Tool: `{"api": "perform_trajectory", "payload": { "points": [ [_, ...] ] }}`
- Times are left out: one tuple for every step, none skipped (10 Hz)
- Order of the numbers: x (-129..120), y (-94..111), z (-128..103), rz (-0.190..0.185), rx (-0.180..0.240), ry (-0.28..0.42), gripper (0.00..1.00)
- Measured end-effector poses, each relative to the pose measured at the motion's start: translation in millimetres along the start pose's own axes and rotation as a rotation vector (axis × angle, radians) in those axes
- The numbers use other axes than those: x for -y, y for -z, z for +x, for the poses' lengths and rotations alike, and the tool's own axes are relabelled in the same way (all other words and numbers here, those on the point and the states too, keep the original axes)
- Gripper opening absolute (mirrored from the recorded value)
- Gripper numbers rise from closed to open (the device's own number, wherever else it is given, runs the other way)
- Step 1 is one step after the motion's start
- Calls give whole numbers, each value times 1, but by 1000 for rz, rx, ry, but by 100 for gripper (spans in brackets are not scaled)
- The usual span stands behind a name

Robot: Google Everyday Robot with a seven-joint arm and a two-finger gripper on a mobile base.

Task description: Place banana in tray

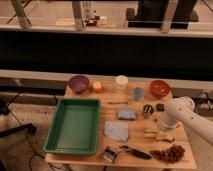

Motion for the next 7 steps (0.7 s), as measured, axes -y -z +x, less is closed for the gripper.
{"api": "perform_trajectory", "payload": {
  "points": [
    [0, 0, 0, 1, 0, 0, 79],
    [0, 0, 0, 1, 0, 0, 80],
    [1, 0, 0, 7, -5, 5, 80],
    [3, 1, -1, 30, -15, 14, 80],
    [-1, 0, -1, 24, -21, 15, 80],
    [-2, 0, 1, 25, -27, 15, 80],
    [-3, 1, 2, 28, -27, 10, 80]
  ]
}}
